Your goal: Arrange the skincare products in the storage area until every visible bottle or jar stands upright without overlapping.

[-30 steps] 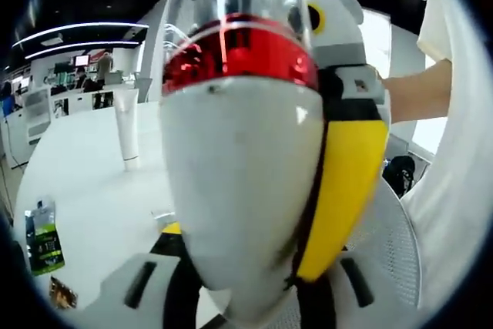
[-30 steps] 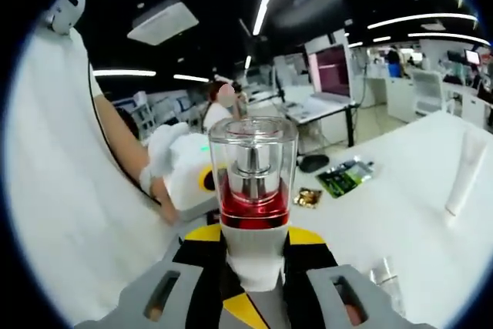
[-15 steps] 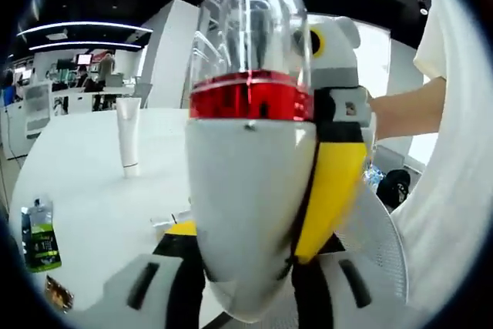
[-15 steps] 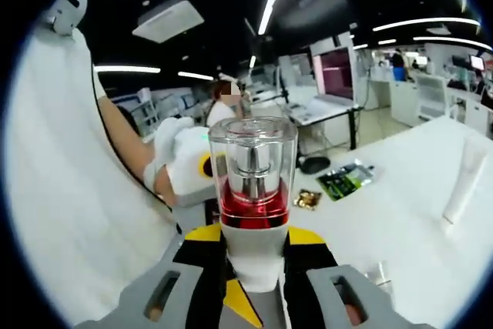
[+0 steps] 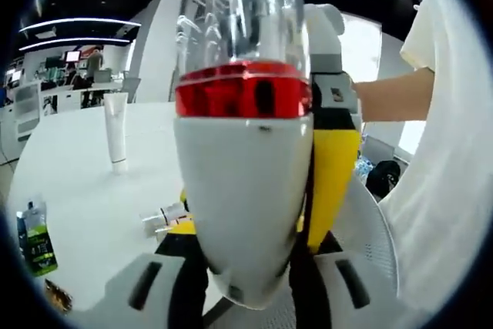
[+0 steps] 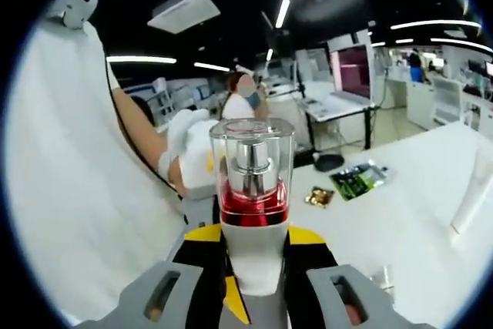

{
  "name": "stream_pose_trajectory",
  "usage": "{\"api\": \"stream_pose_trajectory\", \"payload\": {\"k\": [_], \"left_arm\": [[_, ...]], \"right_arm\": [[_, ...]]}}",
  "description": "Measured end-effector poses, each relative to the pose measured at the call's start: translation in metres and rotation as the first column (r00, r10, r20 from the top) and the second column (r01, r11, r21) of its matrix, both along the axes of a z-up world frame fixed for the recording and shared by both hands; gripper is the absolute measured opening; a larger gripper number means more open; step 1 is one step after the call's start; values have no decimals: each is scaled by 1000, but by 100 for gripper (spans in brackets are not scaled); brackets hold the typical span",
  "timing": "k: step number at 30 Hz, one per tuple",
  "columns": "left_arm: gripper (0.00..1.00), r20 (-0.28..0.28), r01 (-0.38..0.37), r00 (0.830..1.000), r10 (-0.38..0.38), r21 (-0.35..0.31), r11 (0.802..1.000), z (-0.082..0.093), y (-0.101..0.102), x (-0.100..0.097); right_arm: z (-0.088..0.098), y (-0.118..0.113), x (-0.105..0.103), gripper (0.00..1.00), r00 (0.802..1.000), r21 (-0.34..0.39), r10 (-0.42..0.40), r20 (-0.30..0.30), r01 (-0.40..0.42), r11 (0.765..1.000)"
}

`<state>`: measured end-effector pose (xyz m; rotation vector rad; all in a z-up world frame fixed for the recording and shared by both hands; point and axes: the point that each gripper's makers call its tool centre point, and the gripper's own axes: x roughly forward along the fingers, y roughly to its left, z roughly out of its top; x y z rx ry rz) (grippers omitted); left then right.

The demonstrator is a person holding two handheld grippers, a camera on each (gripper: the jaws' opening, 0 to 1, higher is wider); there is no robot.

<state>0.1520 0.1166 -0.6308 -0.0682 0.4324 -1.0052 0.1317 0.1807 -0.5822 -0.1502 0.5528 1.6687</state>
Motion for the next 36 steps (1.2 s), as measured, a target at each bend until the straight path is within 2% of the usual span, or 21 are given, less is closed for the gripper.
{"api": "stream_pose_trajectory", "payload": {"k": [6,10,21,28,32,36], "left_arm": [[36,-8,48,999,-48,7,999,-2,-5,-7],[38,24,30,999,-30,13,999,-1,-5,-3],[36,1,51,999,-51,64,997,-9,-3,-7],[36,-47,29,999,-25,98,995,-19,1,-6],[37,-25,-5,1000,8,112,994,-19,5,0],[37,-33,-20,999,25,137,990,-24,8,2]], "right_arm": [[-3,-1,-8,22,1000,-8,27,-3,-27,1000],[-5,0,-8,22,1000,-7,16,-2,-16,1000],[-5,1,-7,23,1000,14,27,-1,-27,1000],[-12,7,-7,23,1000,2,22,-3,-22,1000],[-12,9,-2,24,1000,20,-14,-14,15,1000],[-15,10,0,24,999,29,-39,-26,40,999]]}}
